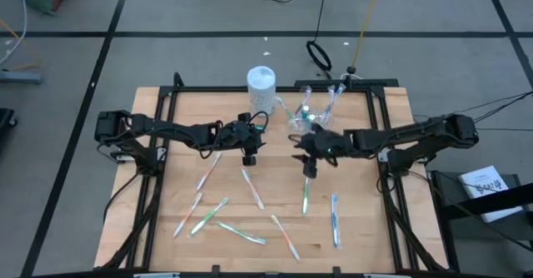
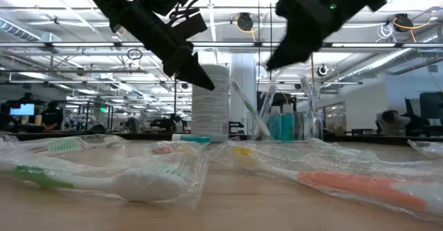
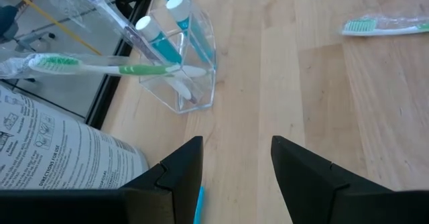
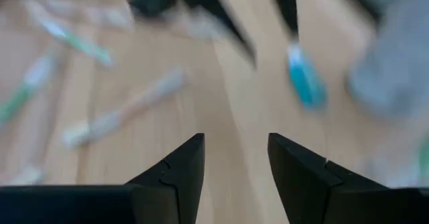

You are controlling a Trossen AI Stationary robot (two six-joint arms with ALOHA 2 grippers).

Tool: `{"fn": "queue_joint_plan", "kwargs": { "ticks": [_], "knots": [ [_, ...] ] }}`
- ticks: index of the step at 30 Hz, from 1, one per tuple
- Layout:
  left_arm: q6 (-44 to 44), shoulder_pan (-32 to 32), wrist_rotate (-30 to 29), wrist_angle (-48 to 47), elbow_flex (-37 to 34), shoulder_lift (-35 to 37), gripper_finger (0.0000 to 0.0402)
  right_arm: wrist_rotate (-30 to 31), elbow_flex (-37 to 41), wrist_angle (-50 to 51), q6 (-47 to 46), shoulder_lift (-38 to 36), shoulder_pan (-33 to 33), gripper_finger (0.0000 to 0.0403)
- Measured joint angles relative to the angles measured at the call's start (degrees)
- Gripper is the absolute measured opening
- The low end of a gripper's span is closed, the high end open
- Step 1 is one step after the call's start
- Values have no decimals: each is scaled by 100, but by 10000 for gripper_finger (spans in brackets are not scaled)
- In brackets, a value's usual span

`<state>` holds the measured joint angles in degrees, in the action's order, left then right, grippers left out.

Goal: Pick & Place toothbrushing station
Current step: Put the green toothbrush into the transparent organizer

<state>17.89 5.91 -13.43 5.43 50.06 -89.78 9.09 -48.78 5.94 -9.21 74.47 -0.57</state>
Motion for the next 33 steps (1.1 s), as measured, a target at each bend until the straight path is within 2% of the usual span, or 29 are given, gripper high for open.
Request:
{"fn": "queue_joint_plan", "kwargs": {
  "ticks": [2,6,9,11,15,20,26,29,33],
  "knots": [
    [43,0,-2,35,0,0,184,109,-179,1043,-806,1,-183,154],
    [-7,0,-2,39,0,0,184,-516,-285,2940,-2580,1,-426,156],
    [-137,-2,0,37,0,0,184,-615,-285,3684,-3243,1,-623,157],
    [-252,-11,0,18,0,0,184,-618,-206,3753,-3370,1,-687,157],
    [-306,-15,63,-16,0,0,184,-617,-119,3545,-3552,3,-699,157],
    [-398,-15,116,-41,0,0,184,-617,30,2780,-3846,3,-690,157],
    [-281,-15,116,-101,0,0,184,-620,535,2020,-4327,3,-703,152],
    [-47,-15,116,-99,0,0,184,-613,952,1340,-4660,3,-701,151],
    [318,-15,114,-98,0,0,184,-588,1617,-158,-4704,3,-682,151]
  ]
}}
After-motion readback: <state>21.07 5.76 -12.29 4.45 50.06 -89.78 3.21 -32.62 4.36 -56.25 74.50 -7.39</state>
